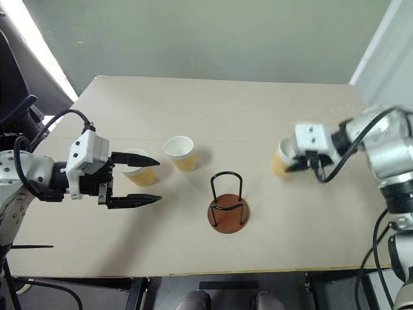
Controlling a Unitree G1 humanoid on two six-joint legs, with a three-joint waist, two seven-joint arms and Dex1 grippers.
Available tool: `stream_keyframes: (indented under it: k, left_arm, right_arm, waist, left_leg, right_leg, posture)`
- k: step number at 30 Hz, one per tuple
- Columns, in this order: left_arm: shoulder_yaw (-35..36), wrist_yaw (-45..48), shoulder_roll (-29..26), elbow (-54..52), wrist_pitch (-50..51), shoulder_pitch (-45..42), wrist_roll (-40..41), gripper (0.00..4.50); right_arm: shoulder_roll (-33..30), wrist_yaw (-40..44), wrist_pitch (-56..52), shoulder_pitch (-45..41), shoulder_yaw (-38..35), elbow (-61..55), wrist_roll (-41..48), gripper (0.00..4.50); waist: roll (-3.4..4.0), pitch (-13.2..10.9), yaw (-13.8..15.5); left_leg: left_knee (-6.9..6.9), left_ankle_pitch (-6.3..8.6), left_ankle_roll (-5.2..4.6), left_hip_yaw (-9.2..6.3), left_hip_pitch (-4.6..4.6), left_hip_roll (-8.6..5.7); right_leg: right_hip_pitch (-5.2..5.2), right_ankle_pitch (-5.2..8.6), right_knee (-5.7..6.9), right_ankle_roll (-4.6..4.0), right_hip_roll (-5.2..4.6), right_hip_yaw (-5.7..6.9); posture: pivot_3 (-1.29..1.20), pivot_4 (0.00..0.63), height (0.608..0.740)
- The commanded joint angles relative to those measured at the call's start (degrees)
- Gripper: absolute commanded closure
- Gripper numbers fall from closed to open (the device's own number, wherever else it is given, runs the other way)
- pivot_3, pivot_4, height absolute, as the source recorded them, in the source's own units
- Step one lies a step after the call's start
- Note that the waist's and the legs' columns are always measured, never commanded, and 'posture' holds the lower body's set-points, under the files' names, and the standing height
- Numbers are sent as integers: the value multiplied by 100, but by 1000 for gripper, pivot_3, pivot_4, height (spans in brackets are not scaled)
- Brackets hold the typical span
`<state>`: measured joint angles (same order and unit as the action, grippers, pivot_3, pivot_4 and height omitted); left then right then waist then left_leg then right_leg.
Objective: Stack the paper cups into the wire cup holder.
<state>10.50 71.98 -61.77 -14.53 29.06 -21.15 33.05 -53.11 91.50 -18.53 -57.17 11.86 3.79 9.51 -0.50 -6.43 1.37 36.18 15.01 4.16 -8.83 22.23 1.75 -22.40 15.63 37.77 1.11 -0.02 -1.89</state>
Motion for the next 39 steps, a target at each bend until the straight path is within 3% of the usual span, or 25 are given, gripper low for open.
stream_keyframes:
  k: [1,7,16,26,29,39]
  left_arm:
    - [70,-13,-22,17,-106,-130,-48,0]
    - [-28,12,27,44,-131,-200,-109,0]
    - [100,17,-29,-54,-94,-70,-81,0]
    - [177,-69,-63,-135,-59,51,-71,0]
    - [158,-68,-58,-109,-67,24,-78,0]
    - [128,-130,-137,104,-205,-119,-267,0]
  right_arm:
    - [304,100,-955,-609,-439,-789,1245,4434]
    - [462,54,-1296,-301,-211,-1666,1840,4434]
    - [931,-210,-999,-309,338,-1646,1368,4434]
    - [837,-62,-709,-142,570,-1661,1085,4434]
    - [798,-15,-656,-69,639,-1665,1014,3882]
    - [750,-142,-750,-54,515,-1520,939,327]
  waist:
    - [0,0,-3]
    - [-5,0,55]
    - [-4,-1,41]
    - [-5,-1,43]
    - [-5,-1,41]
    - [-5,-1,41]
  left_leg:
    - [0,0,0,-2,0,1]
    - [8,-2,3,-15,2,0]
    - [17,-1,2,-24,-7,2]
    - [17,-1,2,-26,-1,2]
    - [16,-1,2,-25,-2,3]
    - [16,-1,2,-25,-2,3]
  right_leg:
    - [0,0,-3,0,2,-1]
    - [16,0,-21,0,14,3]
    - [12,-1,-18,1,11,-1]
    - [12,-1,-3,1,11,1]
    - [11,-1,-2,1,11,1]
    - [11,-1,-2,1,11,0]
  posture:
    - [0,150,740]
    - [0,150,740]
    - [0,150,740]
    - [0,150,740]
    - [0,150,740]
    - [0,150,740]
